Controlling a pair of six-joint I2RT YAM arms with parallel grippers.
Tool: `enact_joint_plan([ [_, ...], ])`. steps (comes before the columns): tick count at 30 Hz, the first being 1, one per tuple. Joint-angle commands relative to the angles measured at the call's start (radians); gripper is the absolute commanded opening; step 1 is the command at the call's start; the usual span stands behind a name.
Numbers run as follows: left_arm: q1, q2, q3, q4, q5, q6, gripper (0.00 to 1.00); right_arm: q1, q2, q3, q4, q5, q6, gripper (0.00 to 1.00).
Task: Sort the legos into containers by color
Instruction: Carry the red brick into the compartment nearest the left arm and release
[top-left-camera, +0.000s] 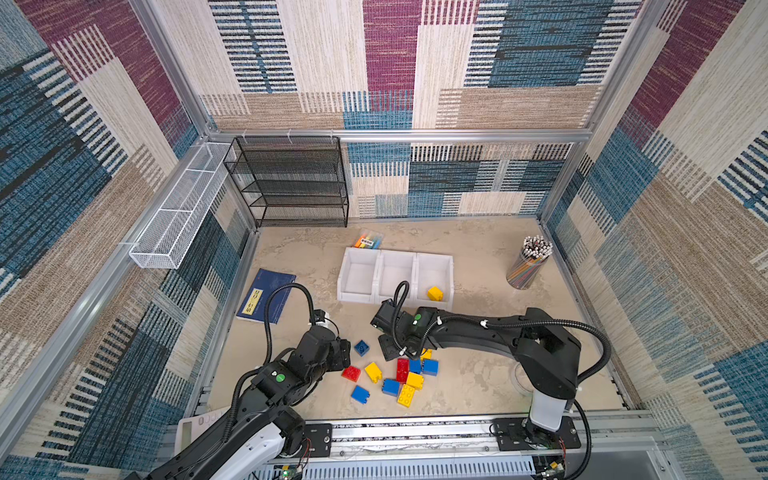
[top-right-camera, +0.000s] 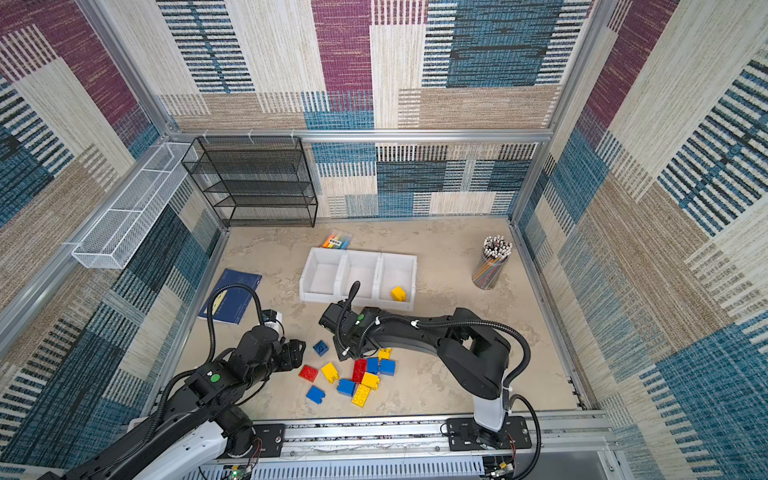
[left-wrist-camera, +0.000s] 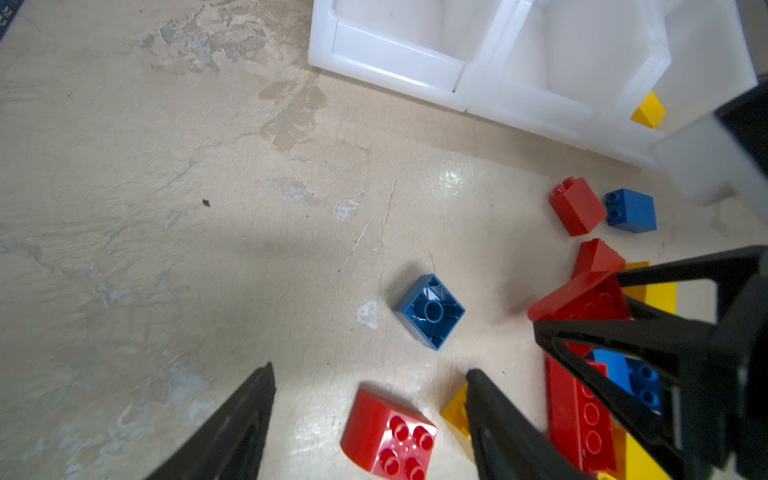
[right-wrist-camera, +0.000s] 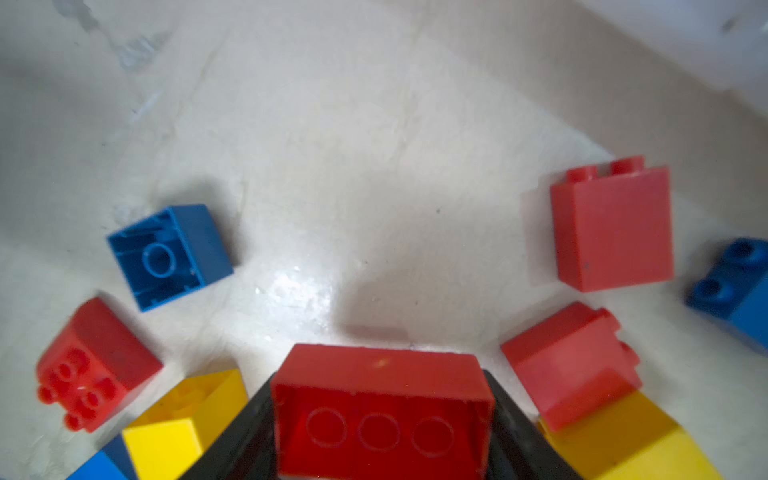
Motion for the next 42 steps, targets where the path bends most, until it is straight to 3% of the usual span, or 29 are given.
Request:
enact_joint_plan([
  [1,0.000,-0.005,0.008,-0.038,0.003,-0.006,0.76,-0.020,0.009,0.093,-0.006,0.062,-0.094,0.59],
  [8,0.000,-0.034,0.024,-0.081,0.011,-0.007,0.76,-0.124,0.137,0.356,0.054,0.034,-0.265,0.58],
  [13,0.001,-0.050,0.030,-0.102,0.017,-0.020,0.76,-0.159,0.317,0.614,0.037,0.016,-0.353,0.58],
  [24,0.001,-0.057,0.026,-0.116,0.045,-0.044,0.75,-0.184,0.653,1.067,-0.085,-0.003,-0.427,0.60],
  [34,0.000,-0.065,0.021,-0.116,0.054,-0.052,0.75,-0.206,0.639,1.019,-0.053,-0.022,-0.414,0.77],
  [42,0.001,-0.059,0.021,-0.110,0.068,-0.052,0.75,-0.206,0.594,1.019,-0.048,-0.031,-0.411,0.80],
])
